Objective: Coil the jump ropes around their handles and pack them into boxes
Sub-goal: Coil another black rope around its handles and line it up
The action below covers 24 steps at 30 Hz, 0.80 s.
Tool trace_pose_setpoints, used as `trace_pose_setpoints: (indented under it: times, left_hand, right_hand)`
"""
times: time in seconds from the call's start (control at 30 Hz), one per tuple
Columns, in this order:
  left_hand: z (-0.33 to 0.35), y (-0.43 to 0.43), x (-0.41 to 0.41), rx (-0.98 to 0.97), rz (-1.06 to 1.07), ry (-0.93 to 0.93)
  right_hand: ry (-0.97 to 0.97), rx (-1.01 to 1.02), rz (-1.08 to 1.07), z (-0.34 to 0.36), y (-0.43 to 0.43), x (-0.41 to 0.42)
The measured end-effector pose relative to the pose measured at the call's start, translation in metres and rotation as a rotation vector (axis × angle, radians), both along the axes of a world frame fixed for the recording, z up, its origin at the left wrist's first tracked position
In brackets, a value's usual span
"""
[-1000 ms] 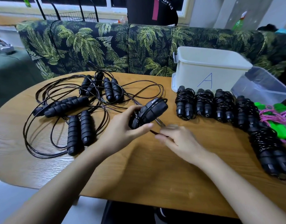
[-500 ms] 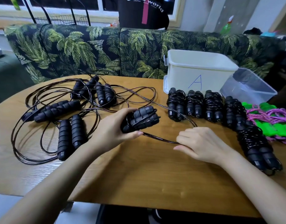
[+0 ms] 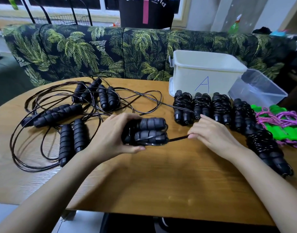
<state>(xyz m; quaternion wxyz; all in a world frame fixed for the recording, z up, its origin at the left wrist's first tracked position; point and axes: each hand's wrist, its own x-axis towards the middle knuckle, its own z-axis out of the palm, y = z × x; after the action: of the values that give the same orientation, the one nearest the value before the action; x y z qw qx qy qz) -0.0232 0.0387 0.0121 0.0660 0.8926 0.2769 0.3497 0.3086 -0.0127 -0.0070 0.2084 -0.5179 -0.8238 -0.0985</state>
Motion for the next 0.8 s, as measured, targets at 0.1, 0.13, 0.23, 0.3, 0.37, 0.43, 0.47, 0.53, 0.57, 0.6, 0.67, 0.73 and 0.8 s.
trace_pose_setpoints:
  times: [0.1, 0.13, 0.23, 0.3, 0.37, 0.43, 0.47, 0.53, 0.57, 0.6, 0.67, 0.73, 0.8]
  left_hand:
    - [0.006, -0.009, 0.0, 0.131, -0.077, 0.107]
    - [0.007, -0.014, 0.003, 0.176, -0.104, 0.153]
    - [0.004, -0.029, 0.016, 0.33, -0.089, 0.309]
    - [-0.002, -0.036, 0.023, 0.402, 0.01, 0.379]
    - [-0.009, -0.041, 0.027, 0.391, 0.103, 0.384]
    - [-0.014, -0.042, 0.032, 0.363, 0.182, 0.372]
    - [-0.015, -0.043, 0.034, 0.344, 0.219, 0.362]
    - [-0.015, -0.044, 0.039, 0.279, 0.273, 0.291]
    - [-0.014, -0.044, 0.04, 0.25, 0.294, 0.259]
    - [-0.014, -0.044, 0.042, 0.235, 0.318, 0.249]
    - [-0.012, -0.043, 0.044, 0.23, 0.39, 0.312]
    - [-0.01, -0.041, 0.047, 0.241, 0.465, 0.392]
    - [-0.009, -0.037, 0.048, 0.218, 0.514, 0.442]
  right_hand:
    - [0.001, 0.063, -0.031, 0.008, 0.017, -0.017]
    - [0.0, 0.075, -0.049, 0.011, 0.022, -0.025]
    - [-0.023, 0.147, -0.125, 0.018, 0.034, -0.054]
    - [-0.004, 0.229, -0.18, 0.023, 0.036, -0.07]
    - [0.053, 0.278, -0.208, 0.031, 0.032, -0.082]
    - [0.098, 0.303, -0.19, 0.038, 0.024, -0.093]
    - [0.104, 0.314, -0.177, 0.041, 0.019, -0.099]
    - [0.11, 0.332, -0.163, 0.043, 0.009, -0.105]
    - [0.119, 0.328, -0.164, 0.045, 0.004, -0.105]
    - [0.134, 0.319, -0.166, 0.046, -0.001, -0.105]
    - [0.163, 0.297, -0.146, 0.045, -0.01, -0.106]
    - [0.165, 0.28, -0.094, 0.039, -0.022, -0.111]
    - [0.153, 0.252, -0.057, 0.031, -0.034, -0.117]
